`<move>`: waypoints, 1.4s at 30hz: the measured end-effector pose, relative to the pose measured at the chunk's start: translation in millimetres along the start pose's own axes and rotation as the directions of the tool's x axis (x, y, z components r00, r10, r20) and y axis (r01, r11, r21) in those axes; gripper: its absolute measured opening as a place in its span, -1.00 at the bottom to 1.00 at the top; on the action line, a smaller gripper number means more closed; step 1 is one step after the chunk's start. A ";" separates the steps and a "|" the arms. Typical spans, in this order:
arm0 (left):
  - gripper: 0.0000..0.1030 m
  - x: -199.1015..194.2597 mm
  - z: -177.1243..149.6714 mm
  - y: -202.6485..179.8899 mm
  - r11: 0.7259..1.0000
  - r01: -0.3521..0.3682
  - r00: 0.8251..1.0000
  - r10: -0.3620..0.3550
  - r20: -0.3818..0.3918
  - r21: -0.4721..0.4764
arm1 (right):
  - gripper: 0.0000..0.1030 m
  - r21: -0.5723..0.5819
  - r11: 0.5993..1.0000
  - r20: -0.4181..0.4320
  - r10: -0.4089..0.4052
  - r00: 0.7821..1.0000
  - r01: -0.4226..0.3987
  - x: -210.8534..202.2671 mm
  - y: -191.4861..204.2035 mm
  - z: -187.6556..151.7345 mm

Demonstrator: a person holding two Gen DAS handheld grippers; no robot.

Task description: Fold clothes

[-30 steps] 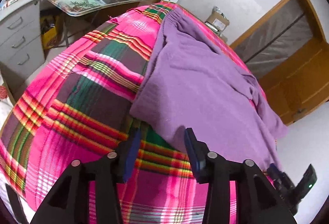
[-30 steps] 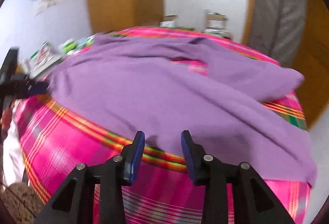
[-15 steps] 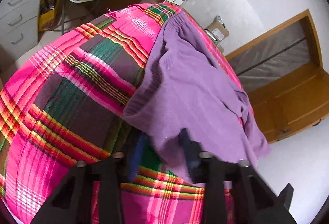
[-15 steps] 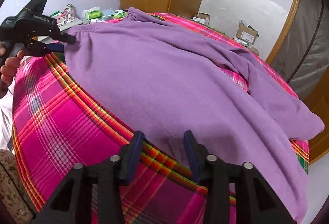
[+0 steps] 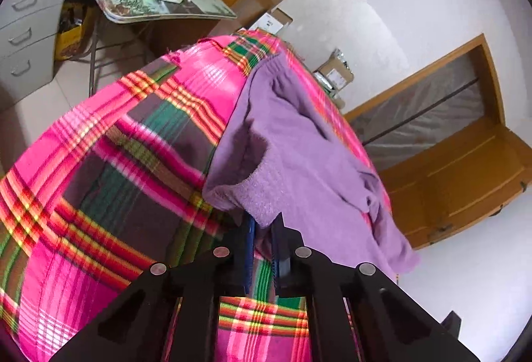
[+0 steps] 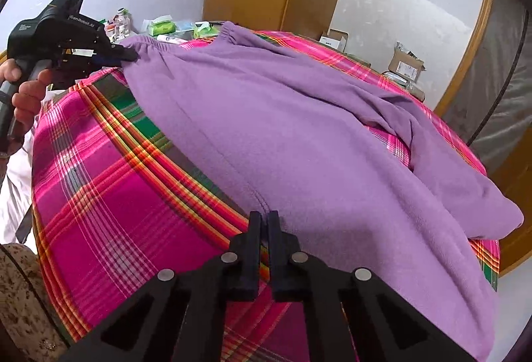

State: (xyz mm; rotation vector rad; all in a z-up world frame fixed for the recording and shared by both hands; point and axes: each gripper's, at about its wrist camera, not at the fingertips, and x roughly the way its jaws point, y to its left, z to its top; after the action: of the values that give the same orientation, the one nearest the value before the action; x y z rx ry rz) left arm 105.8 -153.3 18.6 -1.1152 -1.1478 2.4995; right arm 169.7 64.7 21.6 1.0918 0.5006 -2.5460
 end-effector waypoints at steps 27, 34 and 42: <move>-0.86 -30.6 0.4 31.0 0.999 -0.012 0.999 0.014 0.043 -0.041 | -0.94 -0.132 0.991 0.010 -0.001 1.000 0.002 -23.8 54.3 13.7; -0.86 -29.0 -6.6 41.9 0.998 -0.032 0.999 0.033 0.021 -0.051 | -0.94 -0.125 0.992 -0.032 0.022 0.999 -0.026 -17.1 60.9 4.2; -0.93 -41.8 -6.9 45.7 0.998 -0.044 0.997 0.047 0.068 -0.052 | -0.94 -0.115 0.992 -0.020 0.051 0.998 -0.053 -25.1 64.6 4.7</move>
State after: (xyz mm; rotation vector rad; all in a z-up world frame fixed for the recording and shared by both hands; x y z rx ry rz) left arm 146.5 -198.9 6.6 -1.0868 -1.2236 2.5763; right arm 210.6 9.4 31.0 1.0715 0.6073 -2.4321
